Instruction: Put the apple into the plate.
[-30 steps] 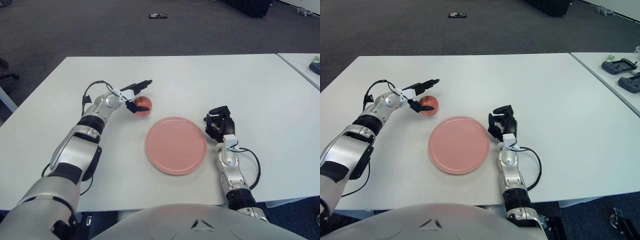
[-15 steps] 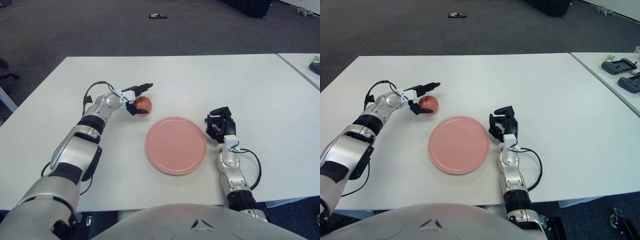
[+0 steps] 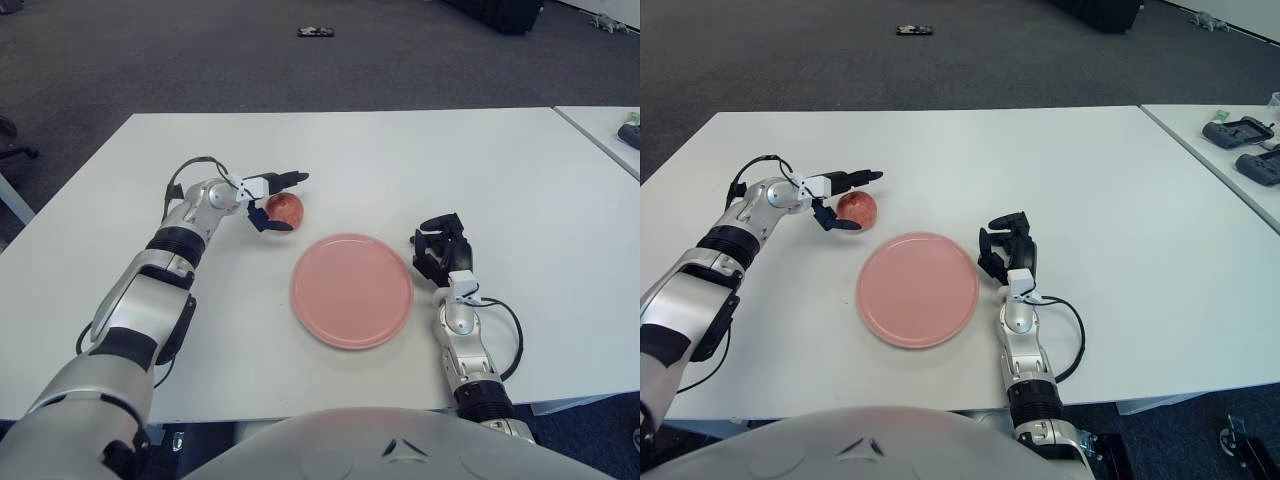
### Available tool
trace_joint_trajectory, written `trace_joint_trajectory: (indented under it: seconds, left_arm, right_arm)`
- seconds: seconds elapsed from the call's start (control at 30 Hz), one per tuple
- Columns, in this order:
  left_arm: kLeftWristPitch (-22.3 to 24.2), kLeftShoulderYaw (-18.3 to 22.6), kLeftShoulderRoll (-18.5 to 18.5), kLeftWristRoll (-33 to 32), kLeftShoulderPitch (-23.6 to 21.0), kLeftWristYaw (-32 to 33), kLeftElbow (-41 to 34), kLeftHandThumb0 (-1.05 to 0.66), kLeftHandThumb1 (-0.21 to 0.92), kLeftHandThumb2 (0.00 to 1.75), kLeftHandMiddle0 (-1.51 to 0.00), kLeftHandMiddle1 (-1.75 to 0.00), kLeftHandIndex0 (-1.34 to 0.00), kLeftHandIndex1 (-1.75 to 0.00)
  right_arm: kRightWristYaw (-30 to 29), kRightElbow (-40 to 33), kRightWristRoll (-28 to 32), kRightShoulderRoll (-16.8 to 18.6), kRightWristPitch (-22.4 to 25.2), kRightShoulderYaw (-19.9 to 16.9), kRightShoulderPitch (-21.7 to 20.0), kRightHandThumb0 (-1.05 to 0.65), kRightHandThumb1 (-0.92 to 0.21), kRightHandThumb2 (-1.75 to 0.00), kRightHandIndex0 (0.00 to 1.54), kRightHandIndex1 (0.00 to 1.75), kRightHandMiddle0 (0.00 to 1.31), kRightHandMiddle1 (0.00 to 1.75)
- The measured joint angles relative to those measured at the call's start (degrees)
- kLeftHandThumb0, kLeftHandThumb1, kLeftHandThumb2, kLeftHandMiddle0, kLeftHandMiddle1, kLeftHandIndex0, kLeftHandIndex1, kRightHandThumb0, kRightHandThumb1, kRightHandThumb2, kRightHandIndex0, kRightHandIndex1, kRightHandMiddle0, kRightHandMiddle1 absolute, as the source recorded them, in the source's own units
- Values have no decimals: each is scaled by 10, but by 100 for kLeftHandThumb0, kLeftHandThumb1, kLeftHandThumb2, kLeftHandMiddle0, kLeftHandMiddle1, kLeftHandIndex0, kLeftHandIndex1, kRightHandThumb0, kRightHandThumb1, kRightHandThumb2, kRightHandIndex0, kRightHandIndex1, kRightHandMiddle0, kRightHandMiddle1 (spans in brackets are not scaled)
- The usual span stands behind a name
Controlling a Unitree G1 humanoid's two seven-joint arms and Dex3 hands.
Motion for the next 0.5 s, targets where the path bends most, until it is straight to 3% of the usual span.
trace_joint_trajectory:
  seconds: [0.5]
  left_arm:
    - [7, 2, 0, -6, 23, 4, -31, -87, 44, 77, 0, 0, 0, 0]
  right_arm:
    - [5, 2, 2, -1, -10, 0, 1, -37, -74, -79, 53, 123, 30, 175]
